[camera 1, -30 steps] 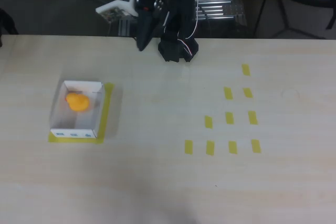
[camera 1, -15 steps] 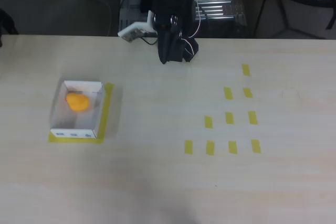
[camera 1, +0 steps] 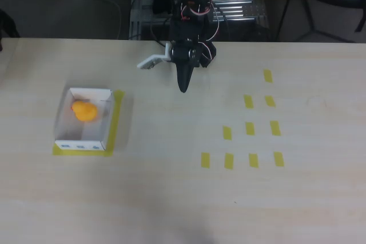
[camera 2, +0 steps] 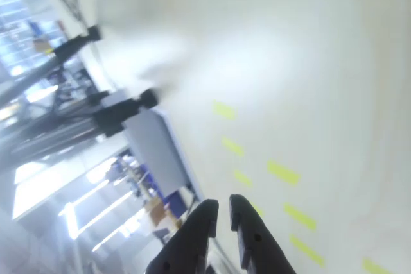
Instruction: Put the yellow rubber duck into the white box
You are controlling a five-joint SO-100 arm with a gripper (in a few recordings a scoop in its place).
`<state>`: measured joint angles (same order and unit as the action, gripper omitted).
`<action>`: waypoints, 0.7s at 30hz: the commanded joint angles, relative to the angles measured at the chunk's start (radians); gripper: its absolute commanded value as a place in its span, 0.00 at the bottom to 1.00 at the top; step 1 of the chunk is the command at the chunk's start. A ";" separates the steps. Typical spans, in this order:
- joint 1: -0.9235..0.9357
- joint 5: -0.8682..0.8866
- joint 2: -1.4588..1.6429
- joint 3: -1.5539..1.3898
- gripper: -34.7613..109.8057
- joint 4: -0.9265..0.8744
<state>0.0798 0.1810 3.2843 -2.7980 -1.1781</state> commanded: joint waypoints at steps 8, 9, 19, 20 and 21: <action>-0.009 0.025 0.051 -0.201 0.24 0.103; -0.011 0.026 0.051 -0.210 0.24 0.106; -0.018 0.031 0.051 -0.252 0.24 0.121; -0.018 0.031 0.051 -0.252 0.24 0.120; -0.018 0.031 0.051 -0.252 0.24 0.117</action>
<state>0.0660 0.1994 3.2843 -3.0327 -1.0769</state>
